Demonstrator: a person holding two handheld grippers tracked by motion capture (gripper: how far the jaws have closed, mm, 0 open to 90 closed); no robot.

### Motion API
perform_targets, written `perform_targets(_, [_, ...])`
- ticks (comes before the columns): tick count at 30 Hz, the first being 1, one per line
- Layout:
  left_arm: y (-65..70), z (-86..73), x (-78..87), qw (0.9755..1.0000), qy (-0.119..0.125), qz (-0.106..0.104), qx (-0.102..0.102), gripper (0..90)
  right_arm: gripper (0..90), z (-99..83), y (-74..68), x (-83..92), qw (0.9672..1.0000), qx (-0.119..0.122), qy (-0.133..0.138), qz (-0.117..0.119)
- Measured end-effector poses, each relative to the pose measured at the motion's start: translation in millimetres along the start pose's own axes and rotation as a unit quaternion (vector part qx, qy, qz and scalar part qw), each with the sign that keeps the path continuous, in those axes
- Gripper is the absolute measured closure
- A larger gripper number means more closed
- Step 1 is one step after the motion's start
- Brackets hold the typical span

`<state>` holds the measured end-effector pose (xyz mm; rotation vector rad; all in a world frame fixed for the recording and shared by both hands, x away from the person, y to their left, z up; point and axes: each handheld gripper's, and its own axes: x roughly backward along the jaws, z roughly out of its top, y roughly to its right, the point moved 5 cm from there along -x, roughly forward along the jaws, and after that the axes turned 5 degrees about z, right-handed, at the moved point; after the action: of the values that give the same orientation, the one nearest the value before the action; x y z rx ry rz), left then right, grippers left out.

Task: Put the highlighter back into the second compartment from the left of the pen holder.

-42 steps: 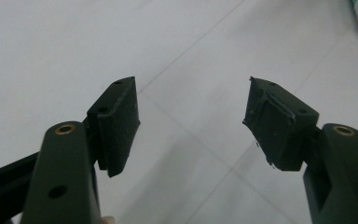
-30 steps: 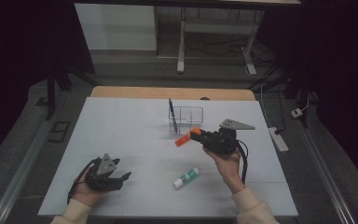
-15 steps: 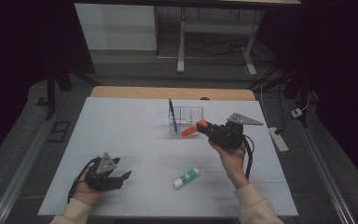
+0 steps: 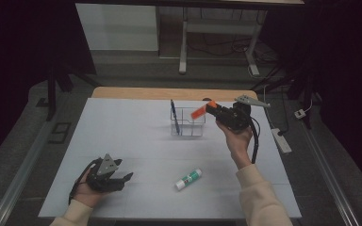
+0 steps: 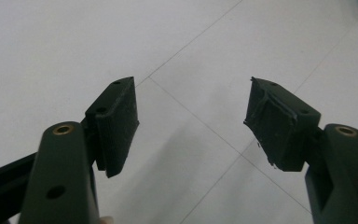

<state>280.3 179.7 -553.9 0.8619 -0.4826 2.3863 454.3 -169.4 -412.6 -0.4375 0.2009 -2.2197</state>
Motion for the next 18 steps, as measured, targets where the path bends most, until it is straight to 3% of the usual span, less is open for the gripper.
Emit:
perform_targets(7, [-1.1,-0.5,-0.6,1.0,-0.001,-0.002,0.002,34.0,70.8,1.9,9.4,-20.7,0.9998,0.0,-0.014,-0.013])
perform_targets(18, [-1.0,-0.7,-0.6,1.0,-0.002,-0.002,0.002,34.0,70.8,-5.8,14.1,-36.5,0.9991,0.003,-0.034,-0.025])
